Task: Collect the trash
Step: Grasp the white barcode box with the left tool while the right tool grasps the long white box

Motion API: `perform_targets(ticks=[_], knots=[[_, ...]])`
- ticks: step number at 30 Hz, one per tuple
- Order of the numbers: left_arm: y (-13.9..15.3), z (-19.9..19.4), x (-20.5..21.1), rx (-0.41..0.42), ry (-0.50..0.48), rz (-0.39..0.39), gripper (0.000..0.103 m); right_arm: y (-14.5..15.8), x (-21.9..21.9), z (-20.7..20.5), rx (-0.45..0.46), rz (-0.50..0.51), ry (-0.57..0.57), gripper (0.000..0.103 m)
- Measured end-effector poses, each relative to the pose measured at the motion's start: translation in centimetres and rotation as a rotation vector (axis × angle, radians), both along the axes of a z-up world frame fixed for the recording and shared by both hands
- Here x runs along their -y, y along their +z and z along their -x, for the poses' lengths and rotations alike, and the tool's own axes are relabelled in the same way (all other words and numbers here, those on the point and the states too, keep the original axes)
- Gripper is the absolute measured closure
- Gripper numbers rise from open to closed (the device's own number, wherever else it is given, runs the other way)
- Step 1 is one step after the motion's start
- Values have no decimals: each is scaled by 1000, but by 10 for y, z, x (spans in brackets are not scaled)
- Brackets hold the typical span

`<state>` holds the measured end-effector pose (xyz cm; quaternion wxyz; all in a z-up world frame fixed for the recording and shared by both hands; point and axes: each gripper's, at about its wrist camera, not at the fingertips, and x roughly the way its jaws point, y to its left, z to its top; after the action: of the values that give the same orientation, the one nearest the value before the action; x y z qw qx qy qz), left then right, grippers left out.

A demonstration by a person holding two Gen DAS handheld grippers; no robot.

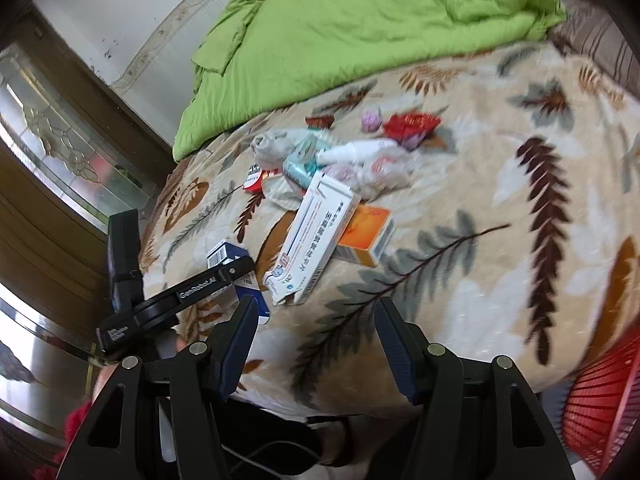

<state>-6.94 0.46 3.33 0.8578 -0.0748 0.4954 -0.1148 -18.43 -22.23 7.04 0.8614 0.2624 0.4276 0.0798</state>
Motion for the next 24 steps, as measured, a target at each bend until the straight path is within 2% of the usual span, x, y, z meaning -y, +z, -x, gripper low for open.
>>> perform_targets(ticks=[5,7,13,15,17,19,24], knots=[[0,-2,-12,49,1,-12,67,-23,-8,-26,-40,-76,31,39],[-1,-2,-18,59,5,12,68,-32,-13,-39,-51,-87,36,40],[6,5,-17,134,-8,-10,68,-52,-23,-75,-87,-113,19,49],[8,7,-15,155,-19,-20,68,-55,-27,-82,-87,-105,26,58],[9,9,-12,173,-25,-17,68,-57,-30,-87,-87,-92,24,77],[11,13,-7,194,-42,-27,68,-58,-32,-86,-77,-98,30,79],[16,18,0,237,-68,-47,68,-44,-34,-78,-8,-30,39,83]])
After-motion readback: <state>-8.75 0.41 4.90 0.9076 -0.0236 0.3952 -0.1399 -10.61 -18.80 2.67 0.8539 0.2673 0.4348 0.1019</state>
